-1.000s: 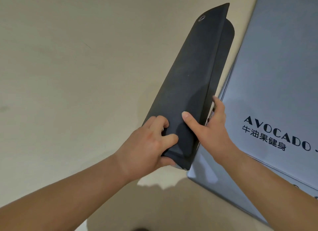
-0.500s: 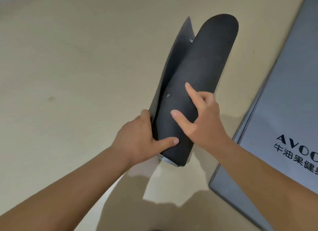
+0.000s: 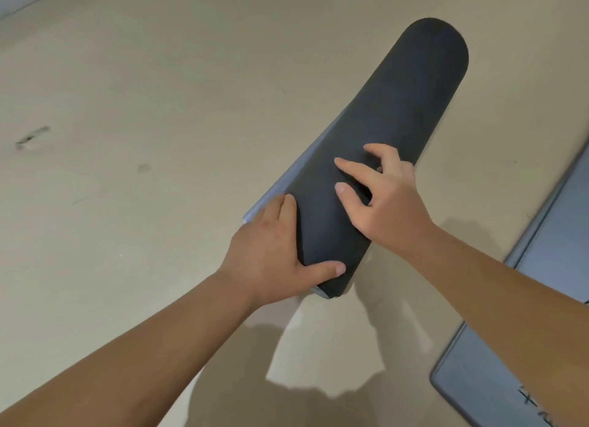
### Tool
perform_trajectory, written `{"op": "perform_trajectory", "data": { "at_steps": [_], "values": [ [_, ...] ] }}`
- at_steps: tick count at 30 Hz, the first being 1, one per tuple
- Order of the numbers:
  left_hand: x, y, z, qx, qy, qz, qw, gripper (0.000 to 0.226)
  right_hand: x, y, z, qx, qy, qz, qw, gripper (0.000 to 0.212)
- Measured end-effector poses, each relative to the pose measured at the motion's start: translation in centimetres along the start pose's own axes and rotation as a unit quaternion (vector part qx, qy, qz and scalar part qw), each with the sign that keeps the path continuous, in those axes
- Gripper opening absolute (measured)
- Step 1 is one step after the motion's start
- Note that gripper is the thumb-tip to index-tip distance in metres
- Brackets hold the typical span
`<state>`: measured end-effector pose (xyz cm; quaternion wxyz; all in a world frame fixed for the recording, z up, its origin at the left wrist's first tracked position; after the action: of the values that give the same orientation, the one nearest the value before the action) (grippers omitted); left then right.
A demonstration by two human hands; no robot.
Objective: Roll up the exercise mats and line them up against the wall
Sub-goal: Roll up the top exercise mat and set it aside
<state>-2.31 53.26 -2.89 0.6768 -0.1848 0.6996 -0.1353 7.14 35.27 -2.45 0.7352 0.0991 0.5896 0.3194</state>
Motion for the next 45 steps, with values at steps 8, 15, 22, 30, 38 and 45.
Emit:
{"op": "perform_trajectory", "data": {
  "at_steps": [8, 15, 22, 30, 38, 45],
  "values": [
    [-1.1, 5.6, 1.5, -0.132, 0.013, -0.144, 0.981, 0.106, 1.3, -0.2, -2.4, 0.328, 0.227, 0.287, 0.871, 0.101],
    [-2.4, 7.0, 0.8, -0.051, -0.177, 0.004, 0.983, 0.066, 3.1, 0.8, -1.7, 0.227, 0.206, 0.205, 0.93, 0.095],
    [-2.0, 6.4, 1.0, -0.072, -0.049, -0.004, 0.996, 0.124, 5.4, 1.0, -1.6, 0.211, 0.181, 0.261, 0.925, 0.098],
    [-1.0, 11.7, 1.4, -0.138, -0.102, -0.197, 0.965, 0.113, 8.3, 5.1, 0.5, 0.184, 0.156, 0.14, 0.96, 0.106],
    [-1.1, 11.6, 1.6, -0.135, -0.103, -0.257, 0.952, 0.104, 7.0, 4.3, -0.3, 0.345, 0.157, 0.286, 0.88, 0.125],
    [-1.3, 10.6, -0.5, -0.142, -0.169, -0.239, 0.946, 0.091, 6.8, 5.0, -2.5, 0.347, 0.16, 0.387, 0.839, 0.117]
  ]
}}
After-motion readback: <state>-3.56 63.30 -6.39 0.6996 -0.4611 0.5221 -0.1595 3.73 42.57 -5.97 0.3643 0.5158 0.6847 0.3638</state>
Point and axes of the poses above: each hand's wrist, its own z-axis towards the middle knuckle, its own x-axis out of the palm, y = z × x, the point moved 1 cm from there along z, towards the middle knuckle, and after that the axes turned 8 degrees about -y, right-handed, at the moved point
